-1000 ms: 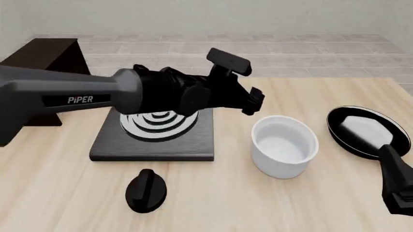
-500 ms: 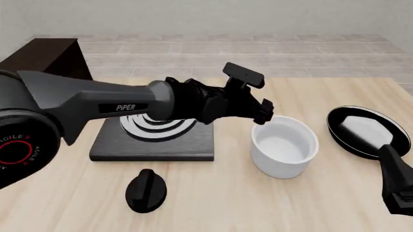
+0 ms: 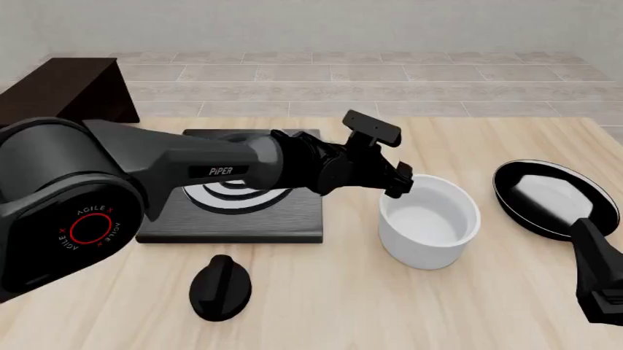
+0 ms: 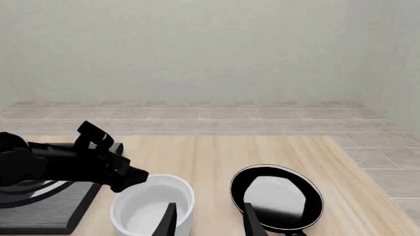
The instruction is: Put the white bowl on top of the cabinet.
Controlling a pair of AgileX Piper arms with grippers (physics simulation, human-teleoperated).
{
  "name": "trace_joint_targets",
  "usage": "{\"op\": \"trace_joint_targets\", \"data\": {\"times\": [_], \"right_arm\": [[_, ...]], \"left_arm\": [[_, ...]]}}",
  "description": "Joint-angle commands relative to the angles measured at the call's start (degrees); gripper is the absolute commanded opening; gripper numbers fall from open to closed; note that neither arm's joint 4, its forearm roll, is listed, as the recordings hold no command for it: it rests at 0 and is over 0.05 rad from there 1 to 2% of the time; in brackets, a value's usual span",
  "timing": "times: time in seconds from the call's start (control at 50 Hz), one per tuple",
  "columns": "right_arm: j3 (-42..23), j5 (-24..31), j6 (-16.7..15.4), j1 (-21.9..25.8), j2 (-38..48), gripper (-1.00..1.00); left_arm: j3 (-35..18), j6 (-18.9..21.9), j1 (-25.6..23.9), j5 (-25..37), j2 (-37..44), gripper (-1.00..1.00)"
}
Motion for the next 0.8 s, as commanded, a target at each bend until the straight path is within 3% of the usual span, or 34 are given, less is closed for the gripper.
{"op": "trace_joint_targets", "data": {"times": [0.02,0.32,0.76,0.78,0.8], "right_arm": [[0.0,0.0,0.0,0.0,0.0,1.0],[0.0,0.0,0.0,0.0,0.0,1.0],[0.0,0.0,0.0,0.0,0.0,1.0],[0.0,0.0,0.0,0.0,0.0,1.0],[0.0,0.0,0.0,0.0,0.0,1.0]], "left_arm": [[-0.8,-0.6,-0.4,0.1,2.1,1.0],[-1.8,-1.2,-1.2,0.1,4.9,1.0],[-8.4,-2.4,0.4,2.5,12.8,1.0],[-8.0,-2.1,0.3,2.0,12.7,-1.0],[-7.4,-3.5,-0.5,1.9,12.6,-1.0]]}}
